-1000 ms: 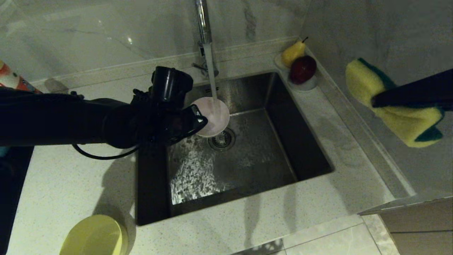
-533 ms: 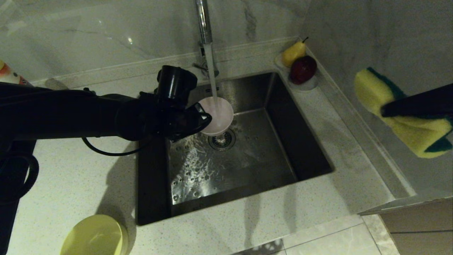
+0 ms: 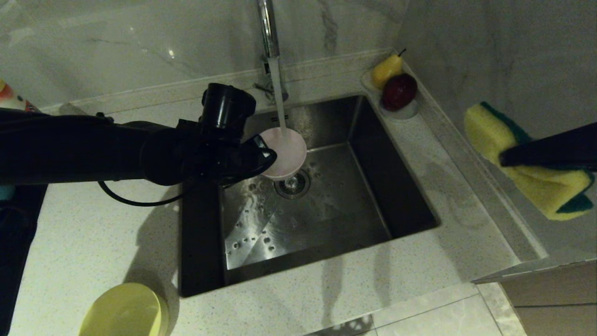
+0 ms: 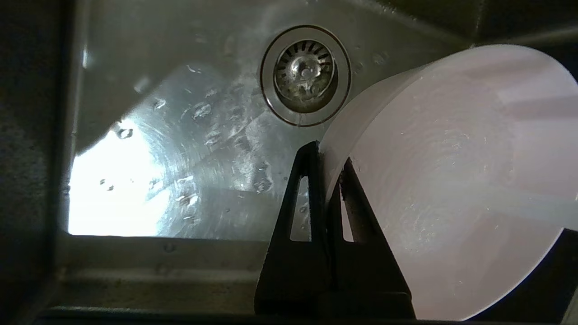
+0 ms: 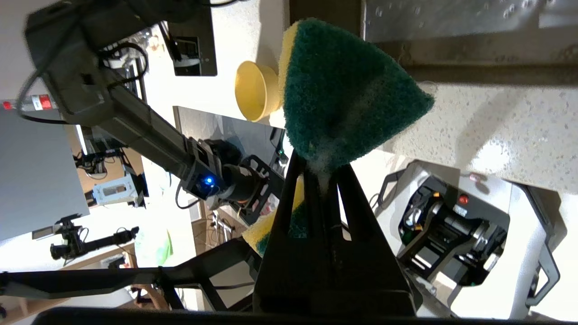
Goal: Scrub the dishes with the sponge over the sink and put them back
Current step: Rinse the bowl
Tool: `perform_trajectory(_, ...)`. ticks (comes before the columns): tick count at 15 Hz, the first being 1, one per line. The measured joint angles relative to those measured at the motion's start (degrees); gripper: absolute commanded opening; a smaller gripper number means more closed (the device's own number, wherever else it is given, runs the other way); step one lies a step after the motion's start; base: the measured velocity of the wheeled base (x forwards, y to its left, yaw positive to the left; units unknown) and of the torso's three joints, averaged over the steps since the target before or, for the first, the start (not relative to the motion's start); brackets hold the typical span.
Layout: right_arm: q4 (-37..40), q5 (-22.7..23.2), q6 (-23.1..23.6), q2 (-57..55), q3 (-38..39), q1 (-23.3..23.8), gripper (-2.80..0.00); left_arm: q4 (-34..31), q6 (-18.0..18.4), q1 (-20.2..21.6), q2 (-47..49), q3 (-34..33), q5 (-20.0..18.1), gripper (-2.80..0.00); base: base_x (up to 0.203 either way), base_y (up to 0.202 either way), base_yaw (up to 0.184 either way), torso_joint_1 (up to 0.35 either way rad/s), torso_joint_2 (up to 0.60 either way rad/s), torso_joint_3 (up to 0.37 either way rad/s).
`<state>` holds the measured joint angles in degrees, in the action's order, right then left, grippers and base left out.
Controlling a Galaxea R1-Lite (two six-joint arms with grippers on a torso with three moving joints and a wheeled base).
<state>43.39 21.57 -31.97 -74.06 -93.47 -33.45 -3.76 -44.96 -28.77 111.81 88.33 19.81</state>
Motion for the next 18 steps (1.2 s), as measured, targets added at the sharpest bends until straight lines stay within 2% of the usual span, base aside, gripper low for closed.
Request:
perform_trajectory(2, 0.0, 0.0, 0.0, 0.4, 1.0, 0.1, -2.80, 0.7, 0.8, 0.0, -1.2, -1.3, 0.5, -2.80, 0.000, 0.000, 0.000, 0.000, 0.00, 0.000)
perform_trajectory(4, 0.0, 0.0, -0.1, 1.2, 2.5, 0.9, -2.80, 1.0, 3.6, 0.1, -2.9, -2.1, 1.6, -2.80, 0.000, 0.000, 0.000, 0.000, 0.00, 0.000)
perform_trajectory(6, 0.0, 0.0, -0.1, 2.1, 4.1, 1.4, -2.80, 2.0, 6.7, 0.5, -4.1, -2.5, 5.7, -2.80, 0.000, 0.000, 0.000, 0.000, 0.00, 0.000)
perform_trajectory(8, 0.0, 0.0, -0.2, 3.1, 5.6, 1.8, -2.80, 7.2, 10.6, 1.4, -4.8, -3.9, 9.9, -2.80, 0.000, 0.000, 0.000, 0.000, 0.00, 0.000)
perform_trajectory(11, 0.0, 0.0, -0.3, 4.4, 7.4, 2.0, -2.80, 20.2, 19.1, 2.3, -6.5, -9.8, 12.9, -2.80, 0.000, 0.000, 0.000, 0.000, 0.00, 0.000)
perform_trajectory(18, 0.0, 0.0, -0.1, 5.4, 8.3, 2.0, -2.80, 58.8, 41.4, 3.3, -10.9, -27.0, 13.3, -2.80, 0.000, 0.000, 0.000, 0.000, 0.00, 0.000)
